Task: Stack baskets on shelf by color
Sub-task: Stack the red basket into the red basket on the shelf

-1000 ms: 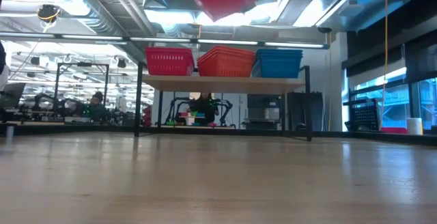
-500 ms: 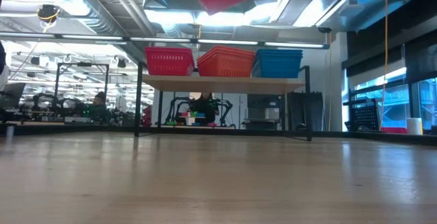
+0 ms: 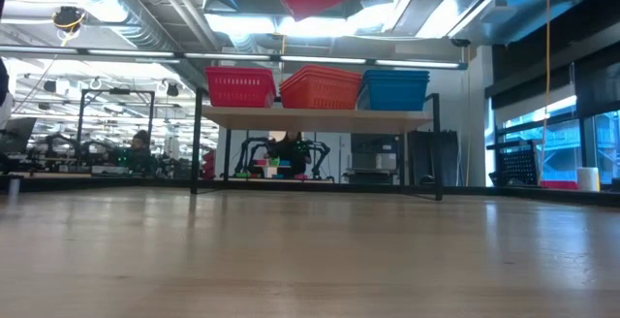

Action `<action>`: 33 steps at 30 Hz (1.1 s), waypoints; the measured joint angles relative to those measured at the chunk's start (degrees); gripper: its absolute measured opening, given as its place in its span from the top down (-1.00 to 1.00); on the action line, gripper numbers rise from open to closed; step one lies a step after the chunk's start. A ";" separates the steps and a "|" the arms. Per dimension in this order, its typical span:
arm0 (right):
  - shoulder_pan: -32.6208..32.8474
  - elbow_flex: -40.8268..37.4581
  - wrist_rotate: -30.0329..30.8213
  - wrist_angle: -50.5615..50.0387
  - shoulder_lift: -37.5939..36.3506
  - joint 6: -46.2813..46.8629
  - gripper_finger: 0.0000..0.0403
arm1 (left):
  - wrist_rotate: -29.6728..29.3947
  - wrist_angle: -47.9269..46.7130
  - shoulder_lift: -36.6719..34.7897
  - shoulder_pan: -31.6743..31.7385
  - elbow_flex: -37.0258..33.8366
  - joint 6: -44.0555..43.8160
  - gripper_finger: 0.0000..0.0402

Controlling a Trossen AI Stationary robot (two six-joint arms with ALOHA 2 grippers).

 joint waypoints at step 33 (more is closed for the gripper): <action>0.66 -0.09 -5.18 2.43 -0.11 -1.46 0.64 | -1.72 1.03 3.36 4.67 0.07 3.41 1.00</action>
